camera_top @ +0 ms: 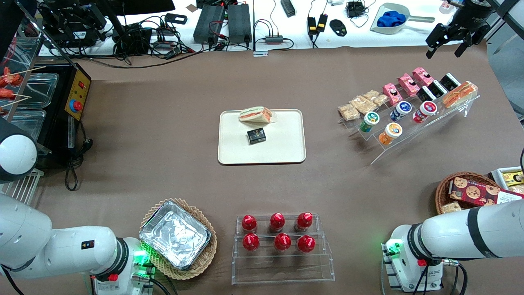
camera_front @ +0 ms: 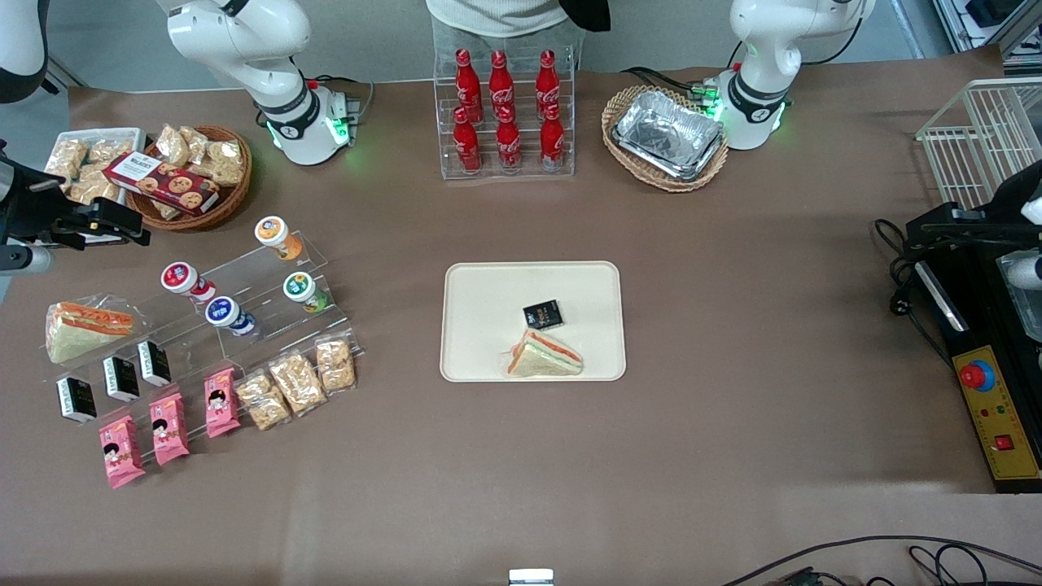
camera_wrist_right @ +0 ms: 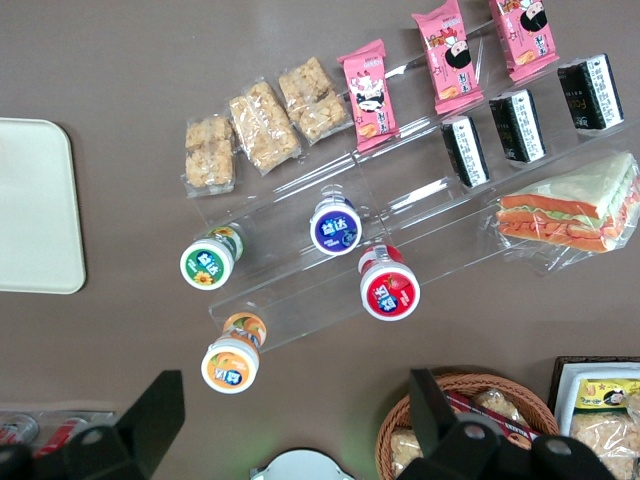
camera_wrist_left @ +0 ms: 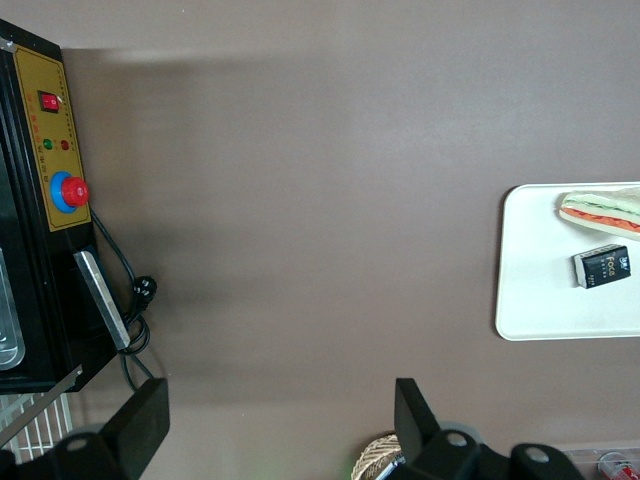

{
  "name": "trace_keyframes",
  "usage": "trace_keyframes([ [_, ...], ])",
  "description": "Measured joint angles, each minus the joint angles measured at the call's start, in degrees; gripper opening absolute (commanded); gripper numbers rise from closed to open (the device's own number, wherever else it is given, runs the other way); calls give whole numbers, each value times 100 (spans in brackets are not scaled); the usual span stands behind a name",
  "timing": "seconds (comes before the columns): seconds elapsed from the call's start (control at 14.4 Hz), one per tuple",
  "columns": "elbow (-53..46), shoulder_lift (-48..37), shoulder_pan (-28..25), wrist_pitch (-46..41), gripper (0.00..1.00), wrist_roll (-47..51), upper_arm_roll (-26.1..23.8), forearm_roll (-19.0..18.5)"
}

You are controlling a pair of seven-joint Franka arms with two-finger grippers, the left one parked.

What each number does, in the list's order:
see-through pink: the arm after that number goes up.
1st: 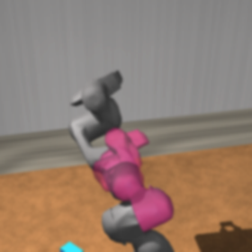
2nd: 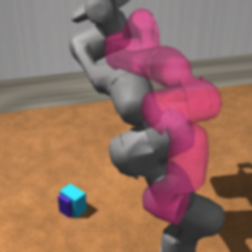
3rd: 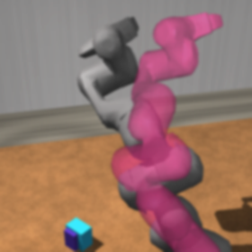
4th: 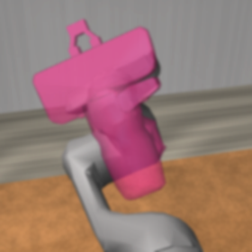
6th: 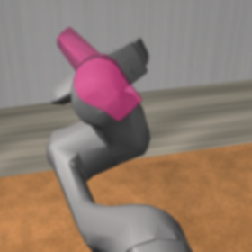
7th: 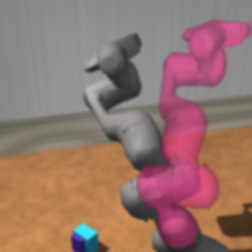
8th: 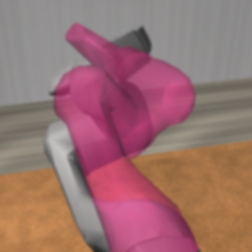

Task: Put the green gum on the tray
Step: 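Move the right gripper over the rack of small bottles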

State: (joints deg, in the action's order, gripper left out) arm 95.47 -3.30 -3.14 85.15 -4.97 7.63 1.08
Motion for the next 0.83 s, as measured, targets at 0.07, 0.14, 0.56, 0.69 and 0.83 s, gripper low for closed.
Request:
trace_keyframes([
  [0.07,0,0,0,0,100,-2,-2,0],
  [0.14,0,-1,-2,0,100,-3,-9,0],
  [0.56,57,-174,-15,-58,100,-5,-51,0],
  [0.69,141,-287,-66,-76,100,-4,-62,13],
  [0.83,226,-394,-251,-77,100,73,-70,25],
])
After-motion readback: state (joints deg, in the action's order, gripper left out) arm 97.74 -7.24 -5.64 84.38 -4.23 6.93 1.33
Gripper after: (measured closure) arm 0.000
